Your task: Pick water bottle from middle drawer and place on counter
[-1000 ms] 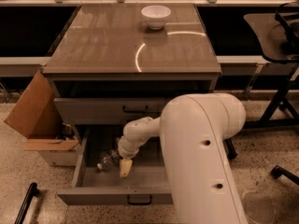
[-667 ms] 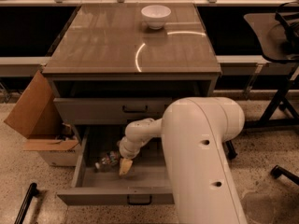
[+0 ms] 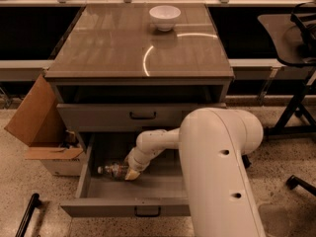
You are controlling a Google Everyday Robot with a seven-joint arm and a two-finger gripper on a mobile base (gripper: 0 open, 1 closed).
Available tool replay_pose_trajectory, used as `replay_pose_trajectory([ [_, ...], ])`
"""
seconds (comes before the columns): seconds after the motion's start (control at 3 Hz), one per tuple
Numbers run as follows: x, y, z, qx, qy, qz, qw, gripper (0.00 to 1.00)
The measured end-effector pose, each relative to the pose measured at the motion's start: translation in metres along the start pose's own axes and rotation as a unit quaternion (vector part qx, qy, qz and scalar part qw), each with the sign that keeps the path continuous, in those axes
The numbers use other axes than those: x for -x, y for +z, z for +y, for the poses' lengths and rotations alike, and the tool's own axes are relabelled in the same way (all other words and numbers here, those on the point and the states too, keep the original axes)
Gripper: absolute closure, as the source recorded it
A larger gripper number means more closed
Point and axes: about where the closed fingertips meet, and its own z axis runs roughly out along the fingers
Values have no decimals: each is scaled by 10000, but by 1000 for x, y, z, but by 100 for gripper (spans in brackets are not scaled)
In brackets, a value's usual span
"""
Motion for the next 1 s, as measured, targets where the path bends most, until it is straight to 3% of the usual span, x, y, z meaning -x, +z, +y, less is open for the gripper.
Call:
replay_pose_trajectory([
  [0.33, 6, -40, 19, -203, -42, -450, 9988, 96],
  [0.67, 14, -95, 36, -463, -252, -935, 9942, 100],
  [1.0, 5, -155, 41, -704, -356, -1363, 9875, 100],
])
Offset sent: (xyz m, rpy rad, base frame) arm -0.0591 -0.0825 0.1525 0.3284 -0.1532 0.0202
